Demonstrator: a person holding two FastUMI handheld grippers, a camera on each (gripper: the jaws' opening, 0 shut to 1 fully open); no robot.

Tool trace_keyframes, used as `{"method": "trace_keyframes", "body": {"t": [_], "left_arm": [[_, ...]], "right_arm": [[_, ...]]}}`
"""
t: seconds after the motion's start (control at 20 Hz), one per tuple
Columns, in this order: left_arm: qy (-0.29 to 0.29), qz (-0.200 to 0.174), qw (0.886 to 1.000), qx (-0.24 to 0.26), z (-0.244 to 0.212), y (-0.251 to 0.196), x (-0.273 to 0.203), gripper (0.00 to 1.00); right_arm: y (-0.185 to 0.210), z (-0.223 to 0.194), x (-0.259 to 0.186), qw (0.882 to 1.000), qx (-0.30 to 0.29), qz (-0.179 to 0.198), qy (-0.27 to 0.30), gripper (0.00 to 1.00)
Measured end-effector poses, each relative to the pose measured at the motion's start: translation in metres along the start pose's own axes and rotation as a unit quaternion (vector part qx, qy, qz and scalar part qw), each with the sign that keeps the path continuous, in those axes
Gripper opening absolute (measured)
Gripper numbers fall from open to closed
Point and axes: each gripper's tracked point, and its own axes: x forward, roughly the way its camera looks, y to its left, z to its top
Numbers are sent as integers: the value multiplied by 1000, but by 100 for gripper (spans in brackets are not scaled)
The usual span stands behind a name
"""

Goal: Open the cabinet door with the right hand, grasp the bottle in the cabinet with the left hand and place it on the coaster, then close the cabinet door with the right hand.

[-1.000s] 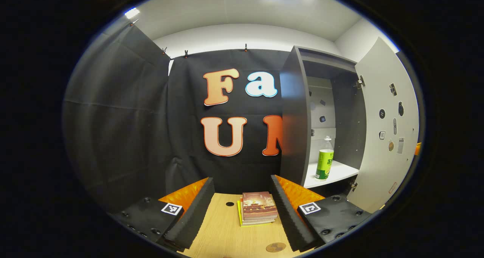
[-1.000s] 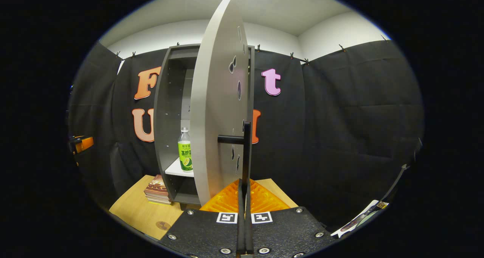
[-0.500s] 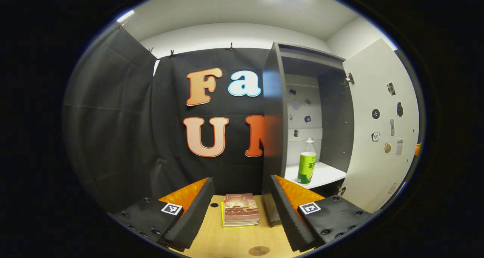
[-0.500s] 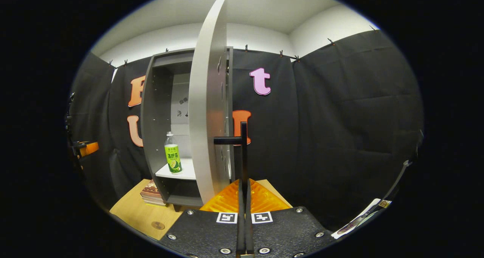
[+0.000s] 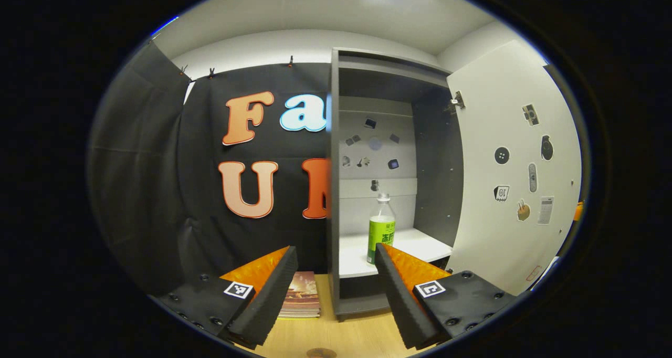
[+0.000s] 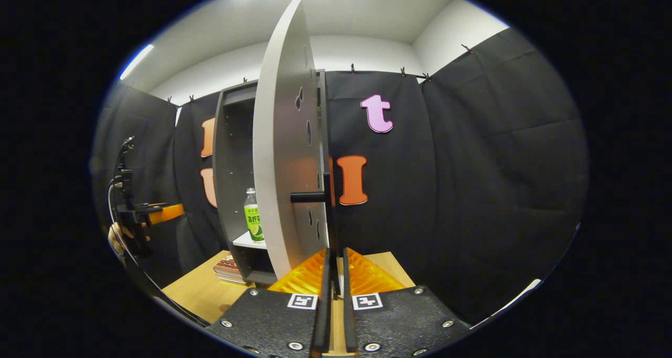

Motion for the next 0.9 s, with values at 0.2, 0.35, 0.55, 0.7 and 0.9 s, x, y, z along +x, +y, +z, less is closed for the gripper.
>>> {"method": "trace_keyframes", "body": {"t": [0.2, 0.35, 0.55, 0.7, 0.9], "left_arm": [[-3, -8, 1000, -3, -8, -38, 26, 96], [1, -8, 1000, -12, -14, -56, 52, 94], [3, -10, 1000, -12, -17, -78, 85, 96], [8, -7, 1000, -4, -22, -87, 112, 99], [0, 10, 1000, 3, -23, -87, 146, 99]], "right_arm": [[-6, -1, -9, 1000, 12, 1, 3, 27], [-28, 2, -12, 999, 5, -31, -5, 31], [-54, -6, -13, 998, -15, -67, 7, 40], [-64, -11, -15, 997, -15, -80, 18, 52], [-77, -18, -16, 996, -12, -91, 20, 88]]}}
